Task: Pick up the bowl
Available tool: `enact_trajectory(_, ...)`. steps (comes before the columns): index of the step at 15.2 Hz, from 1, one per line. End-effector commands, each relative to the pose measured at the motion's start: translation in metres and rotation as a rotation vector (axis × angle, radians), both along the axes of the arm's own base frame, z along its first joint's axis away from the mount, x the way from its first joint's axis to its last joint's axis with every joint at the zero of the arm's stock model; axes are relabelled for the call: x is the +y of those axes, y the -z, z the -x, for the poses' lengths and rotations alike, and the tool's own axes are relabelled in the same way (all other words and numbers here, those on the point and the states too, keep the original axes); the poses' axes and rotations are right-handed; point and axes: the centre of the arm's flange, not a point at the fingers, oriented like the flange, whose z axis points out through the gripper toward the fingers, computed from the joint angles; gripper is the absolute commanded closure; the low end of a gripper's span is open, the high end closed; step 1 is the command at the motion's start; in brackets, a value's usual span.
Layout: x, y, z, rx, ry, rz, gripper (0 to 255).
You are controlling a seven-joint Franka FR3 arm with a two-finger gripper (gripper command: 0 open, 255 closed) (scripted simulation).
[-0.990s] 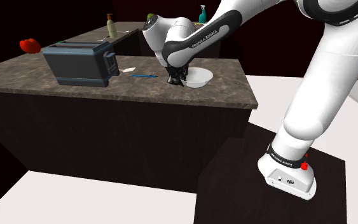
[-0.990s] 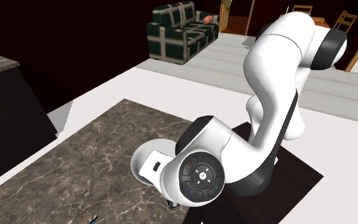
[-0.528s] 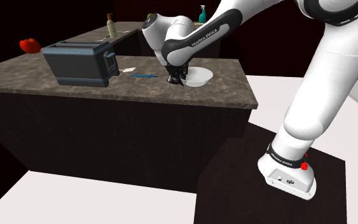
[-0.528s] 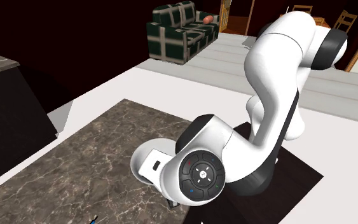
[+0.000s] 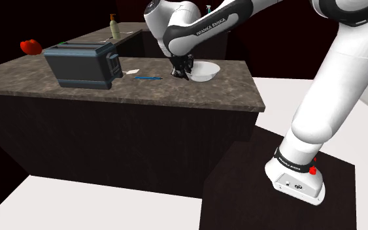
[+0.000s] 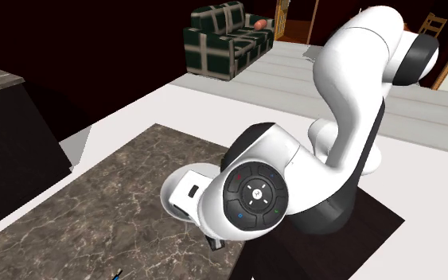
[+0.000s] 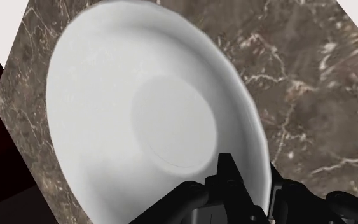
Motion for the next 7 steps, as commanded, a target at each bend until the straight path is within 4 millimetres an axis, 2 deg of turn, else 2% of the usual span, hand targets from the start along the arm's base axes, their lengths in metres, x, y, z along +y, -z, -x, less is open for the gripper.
enact_trajectory(1,0.000,-0.009,0.001,0.000,0.000,0.000,255)
enact_trajectory(5,0.000,-0.031,0.001,0.000,0.000,0.000,255)
enact_trajectory(7,0.000,-0.031,0.001,0.000,0.000,0.000,255)
